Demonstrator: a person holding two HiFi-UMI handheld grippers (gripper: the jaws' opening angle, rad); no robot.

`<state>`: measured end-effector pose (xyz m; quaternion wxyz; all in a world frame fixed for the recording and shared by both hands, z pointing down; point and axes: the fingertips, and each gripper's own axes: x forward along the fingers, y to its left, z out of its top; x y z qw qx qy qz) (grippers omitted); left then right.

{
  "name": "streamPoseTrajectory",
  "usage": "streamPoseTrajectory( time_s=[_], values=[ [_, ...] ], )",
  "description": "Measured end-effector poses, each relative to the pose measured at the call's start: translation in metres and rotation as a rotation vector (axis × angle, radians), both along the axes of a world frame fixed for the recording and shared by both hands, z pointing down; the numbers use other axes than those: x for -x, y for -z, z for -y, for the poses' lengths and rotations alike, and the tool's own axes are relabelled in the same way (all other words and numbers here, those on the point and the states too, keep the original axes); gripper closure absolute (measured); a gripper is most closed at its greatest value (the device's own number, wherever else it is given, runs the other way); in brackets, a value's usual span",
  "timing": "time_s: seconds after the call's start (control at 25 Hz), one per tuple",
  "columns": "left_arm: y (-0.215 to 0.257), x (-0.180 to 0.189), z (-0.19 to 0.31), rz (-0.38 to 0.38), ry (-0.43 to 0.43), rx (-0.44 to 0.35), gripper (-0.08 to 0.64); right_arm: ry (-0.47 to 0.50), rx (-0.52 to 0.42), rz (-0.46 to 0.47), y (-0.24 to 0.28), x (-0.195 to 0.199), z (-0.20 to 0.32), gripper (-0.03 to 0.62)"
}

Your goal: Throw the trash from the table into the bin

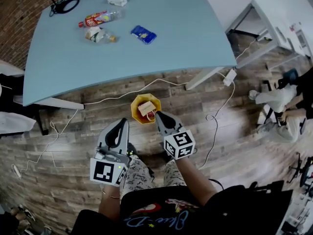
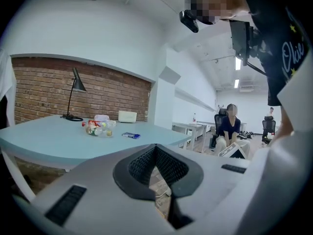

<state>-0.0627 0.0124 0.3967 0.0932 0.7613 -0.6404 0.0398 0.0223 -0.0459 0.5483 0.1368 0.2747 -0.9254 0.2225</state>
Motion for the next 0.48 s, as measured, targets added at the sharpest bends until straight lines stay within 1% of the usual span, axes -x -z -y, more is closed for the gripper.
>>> streamPoseTrajectory(
  time_s=[0.2,0.32,0.48],
  values=[
    [0.016,-0.009,-0.005,0.012,-0.037,0.016,0.552,-0.016,-0.005,0.04,0.035,-0.006,-0.004,0.58],
    [0.028,-0.009,-0.005,0.023,-0.039,-0.003,0.552,-0.011,-0.03,0.079,0.061,-0.004,-0.005,0.58],
    [0.04,-0.011,-0.01,0.02,-0.048,-0.014,0.552,-0.004,-0.051,0.106,0.088,-0.005,-0.009,0.58]
  ],
)
